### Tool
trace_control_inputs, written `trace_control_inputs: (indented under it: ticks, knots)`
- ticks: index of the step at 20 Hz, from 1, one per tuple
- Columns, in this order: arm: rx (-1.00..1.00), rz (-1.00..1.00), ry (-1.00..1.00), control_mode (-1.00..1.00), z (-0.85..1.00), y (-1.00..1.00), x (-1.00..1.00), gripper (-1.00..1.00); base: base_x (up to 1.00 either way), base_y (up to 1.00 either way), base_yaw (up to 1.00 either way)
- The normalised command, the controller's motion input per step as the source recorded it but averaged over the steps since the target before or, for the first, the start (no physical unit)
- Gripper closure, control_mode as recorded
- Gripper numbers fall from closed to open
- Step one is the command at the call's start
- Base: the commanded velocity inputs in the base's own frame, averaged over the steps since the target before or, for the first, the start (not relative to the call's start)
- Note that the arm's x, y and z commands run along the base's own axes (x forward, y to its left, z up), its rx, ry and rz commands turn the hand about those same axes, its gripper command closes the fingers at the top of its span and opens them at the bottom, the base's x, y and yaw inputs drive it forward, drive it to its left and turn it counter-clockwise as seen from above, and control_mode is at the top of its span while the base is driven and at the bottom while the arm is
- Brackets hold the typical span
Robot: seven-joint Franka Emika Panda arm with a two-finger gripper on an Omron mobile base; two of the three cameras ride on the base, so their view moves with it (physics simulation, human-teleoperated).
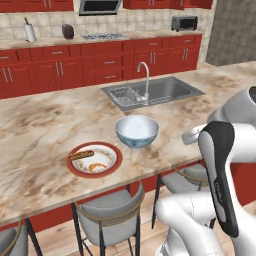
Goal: Take the smaller bowl and place it next to the appetizer plate on the dining counter , and place the larger bowl next to the plate with cooked food.
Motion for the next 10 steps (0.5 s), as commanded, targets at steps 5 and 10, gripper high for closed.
trace_control_inputs:
  ticks: [5,10]
  knots:
    - [0.00,0.00,0.00,1.00,0.00,0.00,0.00,-1.00,-0.72,-0.92,-0.05]
    - [0.00,0.00,0.00,1.00,0.00,0.00,0.00,-1.00,-0.21,-1.00,-0.22]
